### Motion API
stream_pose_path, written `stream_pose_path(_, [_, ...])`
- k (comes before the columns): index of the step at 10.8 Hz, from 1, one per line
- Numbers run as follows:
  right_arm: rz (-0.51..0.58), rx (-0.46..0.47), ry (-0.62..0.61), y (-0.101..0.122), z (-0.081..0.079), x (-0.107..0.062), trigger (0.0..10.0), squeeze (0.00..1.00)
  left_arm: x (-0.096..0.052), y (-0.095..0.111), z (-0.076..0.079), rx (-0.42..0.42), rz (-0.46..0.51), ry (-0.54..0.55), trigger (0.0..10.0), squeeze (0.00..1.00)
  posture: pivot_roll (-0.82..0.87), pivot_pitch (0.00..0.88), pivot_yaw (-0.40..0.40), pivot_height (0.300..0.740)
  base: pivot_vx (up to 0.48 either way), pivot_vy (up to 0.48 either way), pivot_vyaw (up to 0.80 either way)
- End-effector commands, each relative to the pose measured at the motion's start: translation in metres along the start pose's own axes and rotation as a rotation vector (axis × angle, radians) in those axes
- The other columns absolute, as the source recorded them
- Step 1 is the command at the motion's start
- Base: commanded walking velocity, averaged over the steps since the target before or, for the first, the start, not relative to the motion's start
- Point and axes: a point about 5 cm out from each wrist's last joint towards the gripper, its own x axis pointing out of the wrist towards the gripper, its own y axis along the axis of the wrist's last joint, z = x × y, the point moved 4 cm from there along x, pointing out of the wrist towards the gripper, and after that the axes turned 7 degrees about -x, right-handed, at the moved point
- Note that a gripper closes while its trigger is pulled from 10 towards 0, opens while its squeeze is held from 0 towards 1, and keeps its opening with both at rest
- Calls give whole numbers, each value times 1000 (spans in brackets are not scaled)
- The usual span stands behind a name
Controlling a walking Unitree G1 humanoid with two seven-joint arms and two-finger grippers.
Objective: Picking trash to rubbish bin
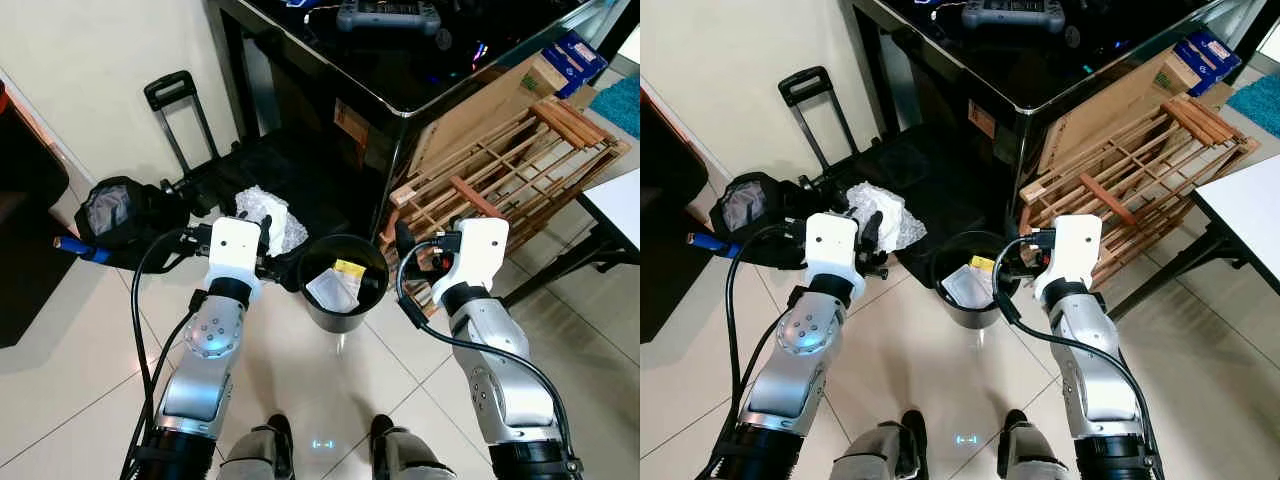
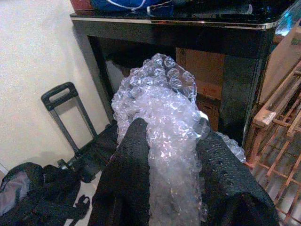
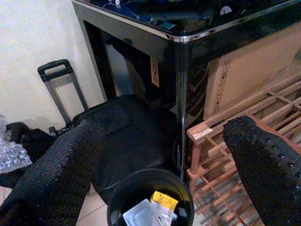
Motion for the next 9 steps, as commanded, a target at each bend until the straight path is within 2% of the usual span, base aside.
stream_pose_path(1, [-10, 3, -1, -3, -1, -1, 10000, 0, 1, -3, -1, 11, -14, -2, 10000, 0, 7, 266, 45, 740, 0, 0, 0])
stream_pose_path(3, [-7, 7, -3, -2, -2, 0, 10000, 0, 2, -4, -4, 24, -19, 4, 10000, 0, 3, 254, 49, 740, 334, 0, 0])
stream_pose_path(6, [1, 13, 0, -1, -3, 1, 10000, 0, 3, -4, 1, 22, -17, -11, 10000, 0, -2, 240, 51, 740, 360, 0, 0])
stream_pose_path(9, [-85, -27, -3, -26, 3, -2, 10000, 0, 0, -23, 1, 20, -66, -18, 10000, 0, 0, 247, 42, 740, 363, 0, 0])
